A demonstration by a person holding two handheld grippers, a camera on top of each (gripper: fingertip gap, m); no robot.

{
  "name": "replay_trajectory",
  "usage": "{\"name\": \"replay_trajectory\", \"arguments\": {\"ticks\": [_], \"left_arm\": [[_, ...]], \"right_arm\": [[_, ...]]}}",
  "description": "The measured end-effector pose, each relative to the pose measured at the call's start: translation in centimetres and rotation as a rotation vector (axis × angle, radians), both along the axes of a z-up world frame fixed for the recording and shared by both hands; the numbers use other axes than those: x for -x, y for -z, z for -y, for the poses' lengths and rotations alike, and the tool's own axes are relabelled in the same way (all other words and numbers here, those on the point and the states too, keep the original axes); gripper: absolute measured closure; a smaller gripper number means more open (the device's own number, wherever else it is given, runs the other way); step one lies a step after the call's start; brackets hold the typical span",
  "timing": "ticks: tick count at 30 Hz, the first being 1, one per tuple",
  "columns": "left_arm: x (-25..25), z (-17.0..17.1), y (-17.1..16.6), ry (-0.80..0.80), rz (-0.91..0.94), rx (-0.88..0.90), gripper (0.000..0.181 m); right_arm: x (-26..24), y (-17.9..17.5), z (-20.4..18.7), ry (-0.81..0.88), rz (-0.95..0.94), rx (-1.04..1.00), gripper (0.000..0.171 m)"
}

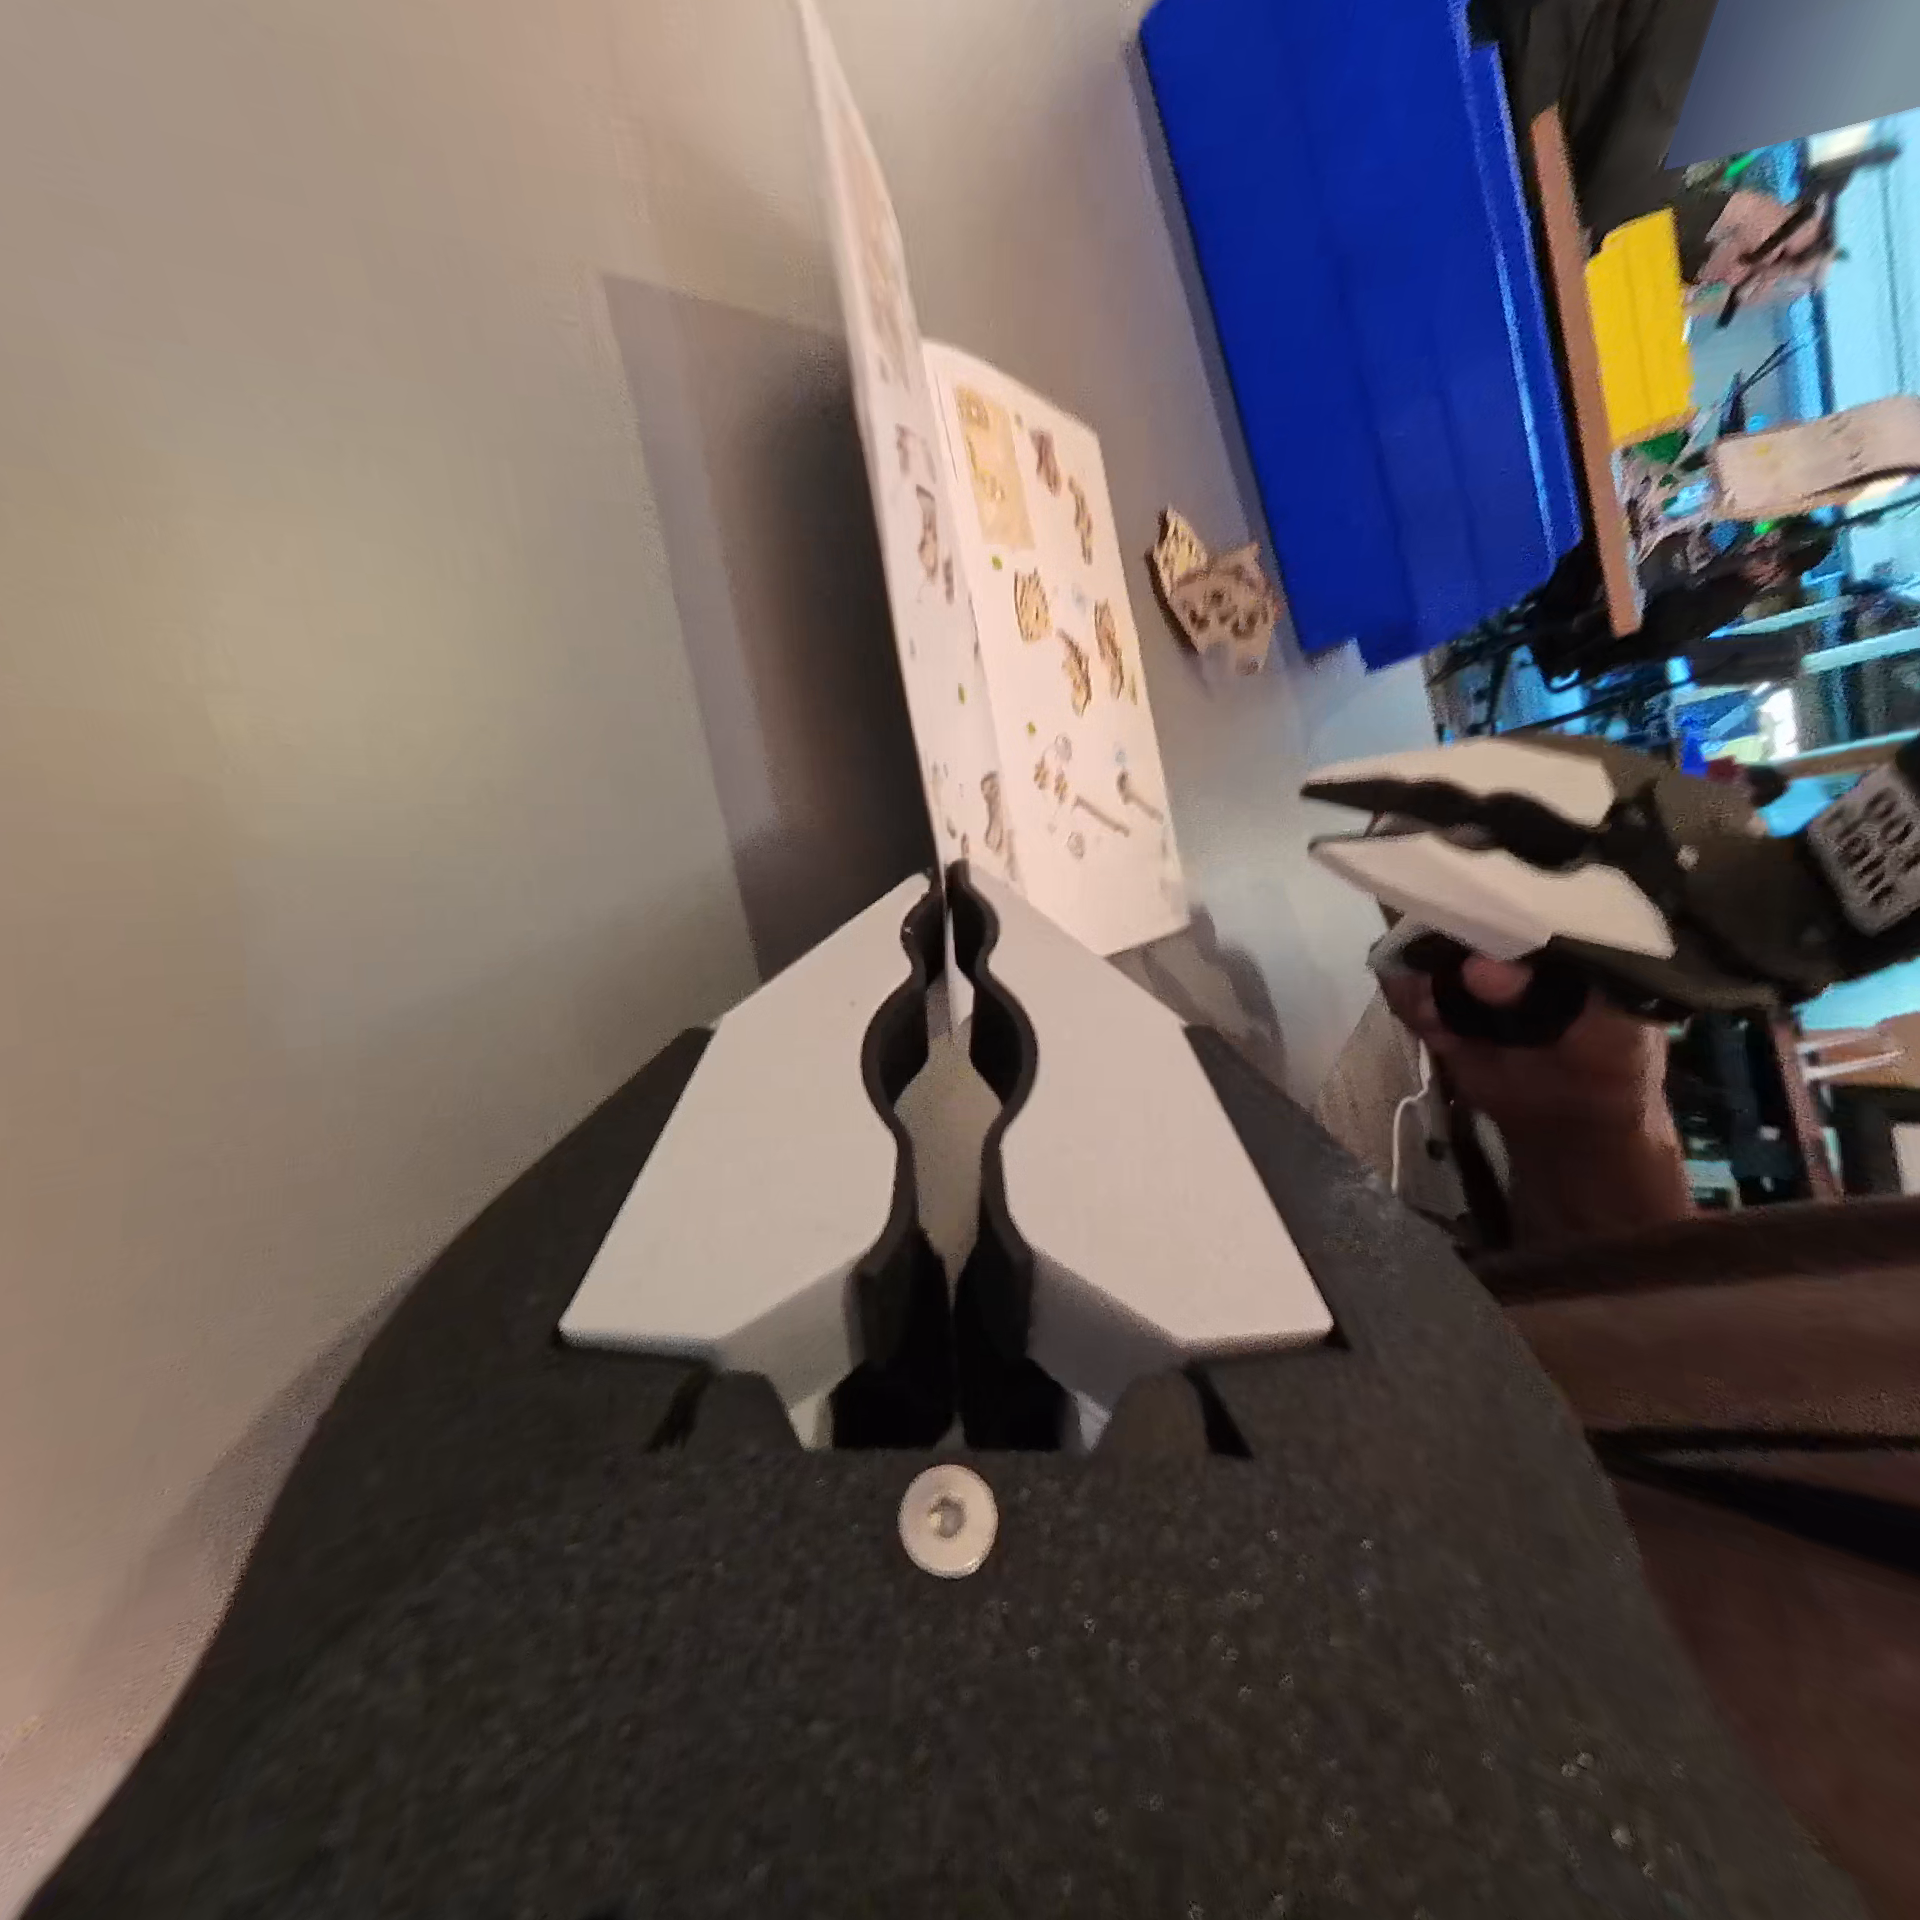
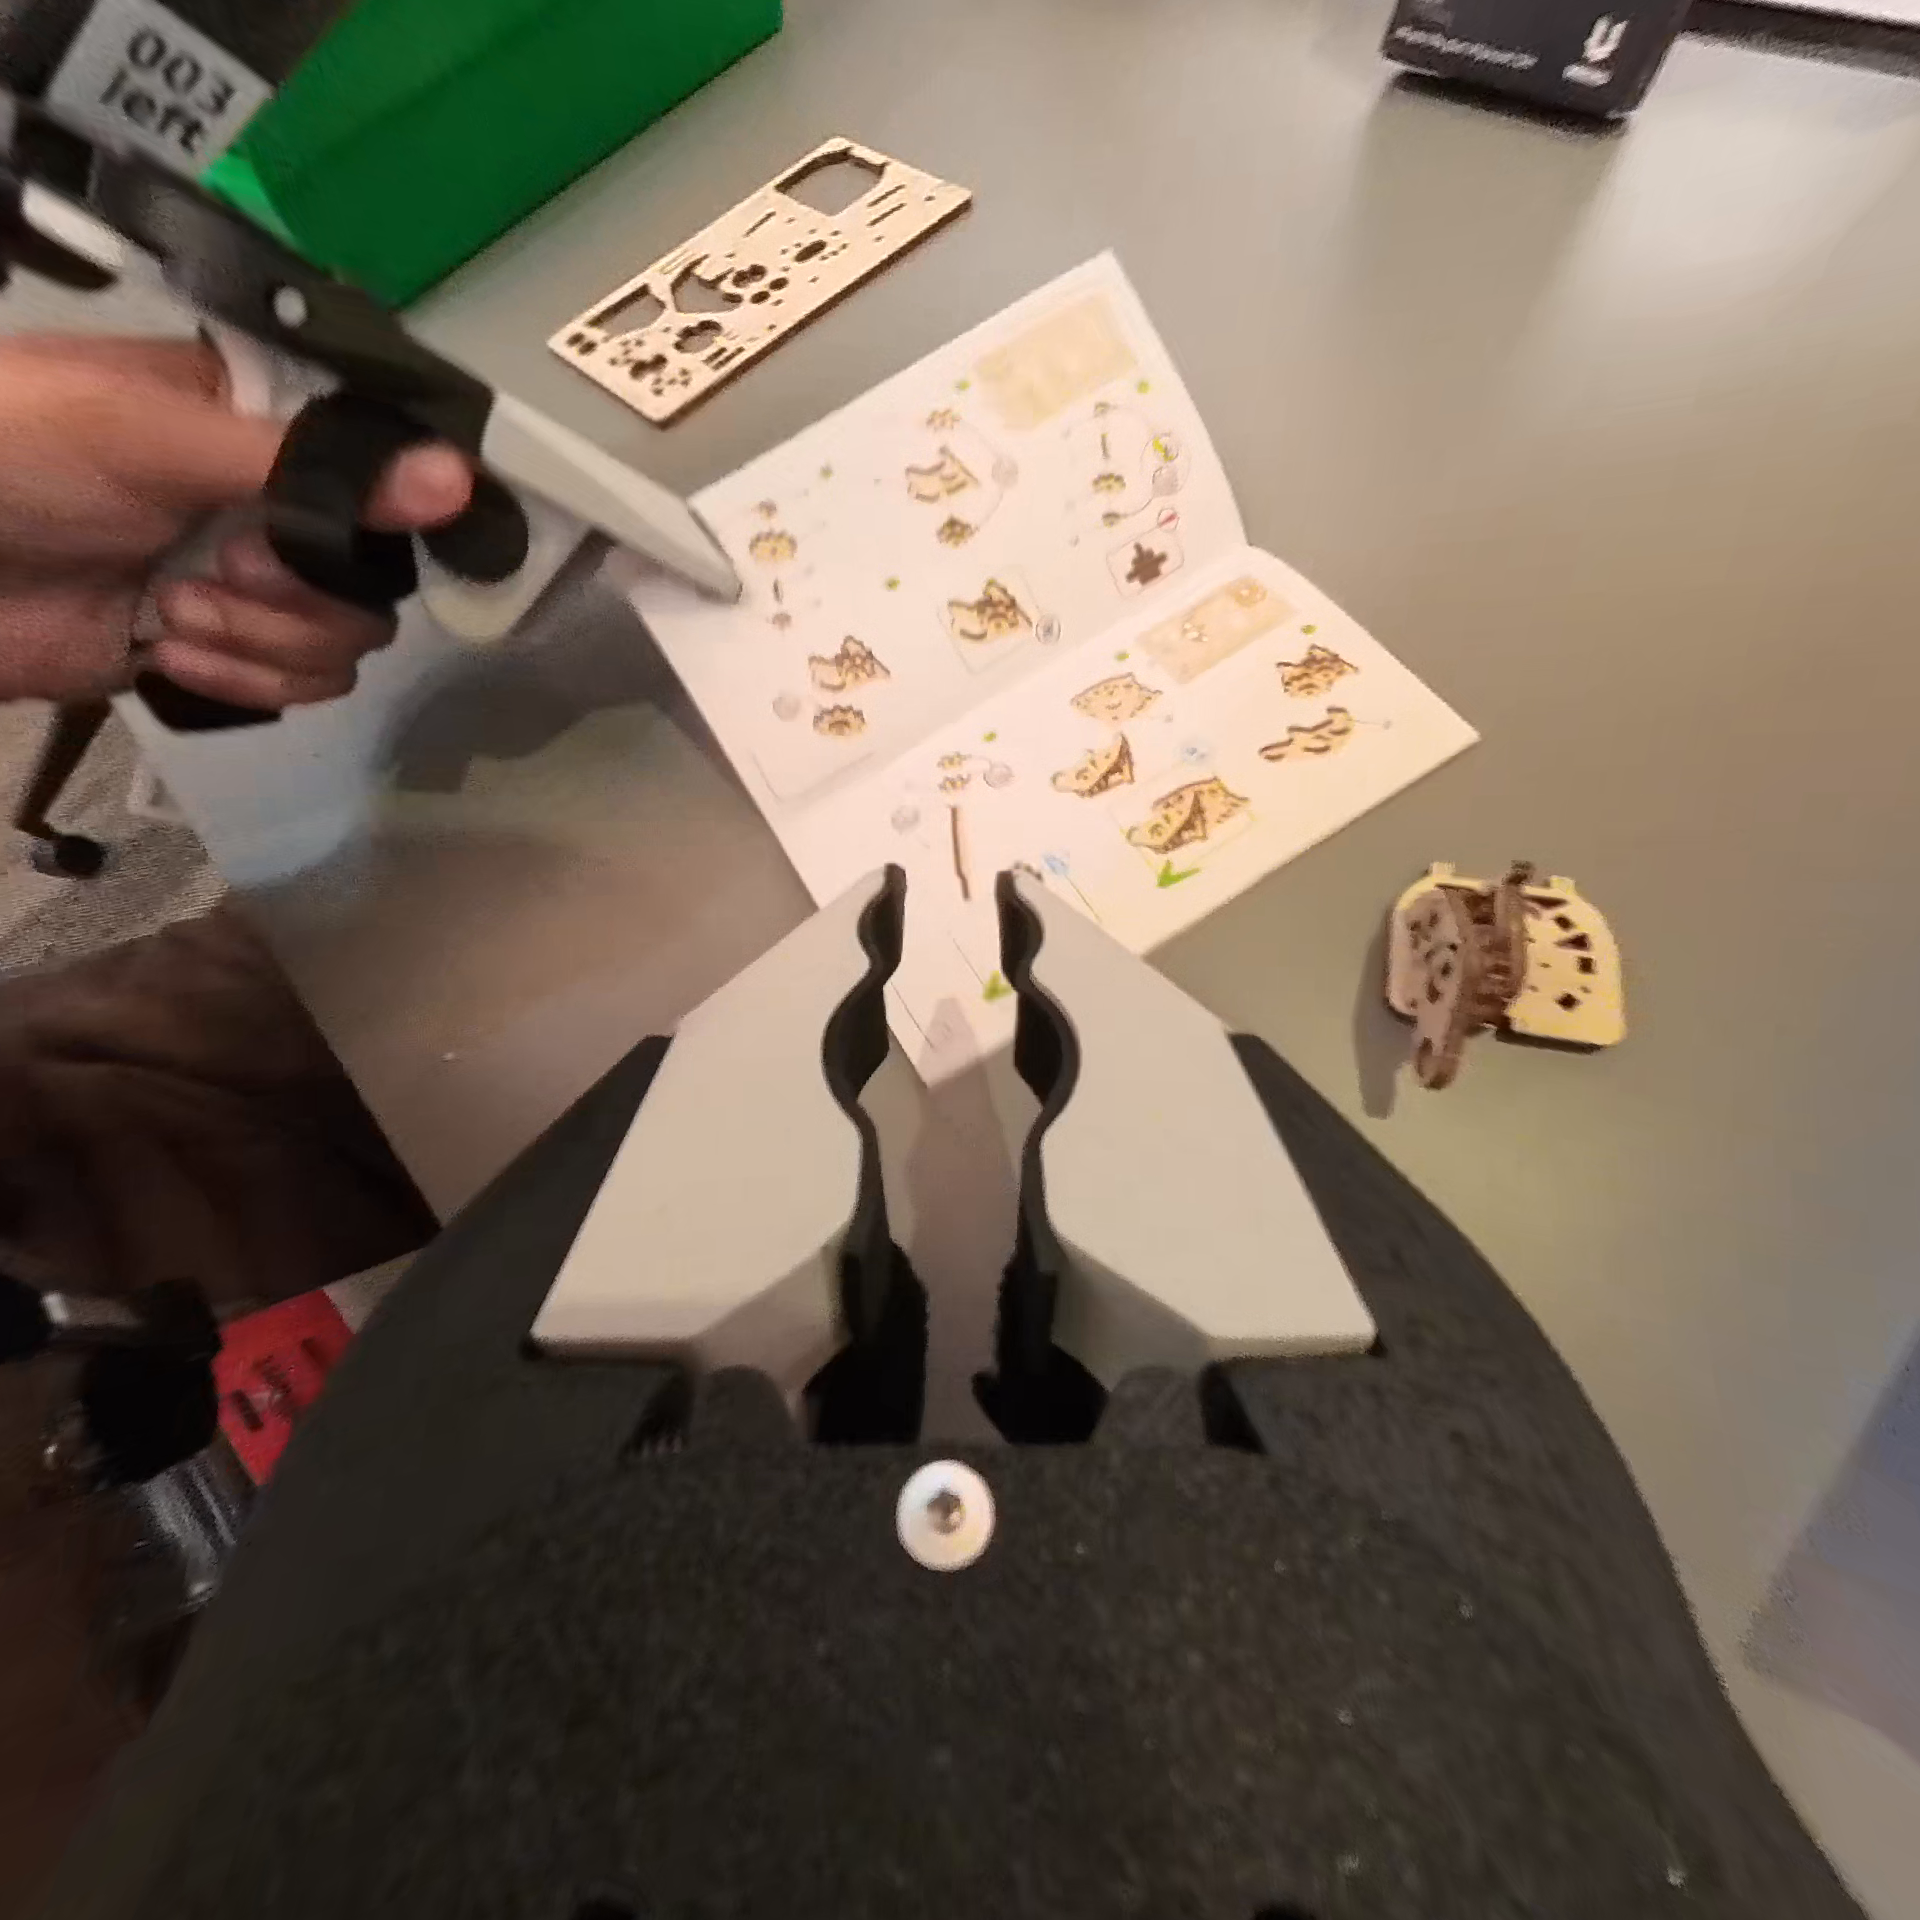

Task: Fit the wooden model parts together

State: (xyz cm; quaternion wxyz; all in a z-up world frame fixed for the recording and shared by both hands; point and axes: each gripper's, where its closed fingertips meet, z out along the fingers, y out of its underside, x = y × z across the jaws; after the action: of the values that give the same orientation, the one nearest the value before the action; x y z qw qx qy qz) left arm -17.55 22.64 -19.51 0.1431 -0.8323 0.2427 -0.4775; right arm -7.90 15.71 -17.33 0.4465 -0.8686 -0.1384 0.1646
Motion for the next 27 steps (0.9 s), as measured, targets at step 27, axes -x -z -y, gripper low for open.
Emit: {"name": "replay_trajectory", "arguments": {"ticks": [27], "left_arm": [[-4.2,-10.7,-1.0,-0.367,0.013,-0.187,0.158]], "right_arm": [[-0.4,0.6,0.3,-0.016,0.037,0.026,0.153]]}}
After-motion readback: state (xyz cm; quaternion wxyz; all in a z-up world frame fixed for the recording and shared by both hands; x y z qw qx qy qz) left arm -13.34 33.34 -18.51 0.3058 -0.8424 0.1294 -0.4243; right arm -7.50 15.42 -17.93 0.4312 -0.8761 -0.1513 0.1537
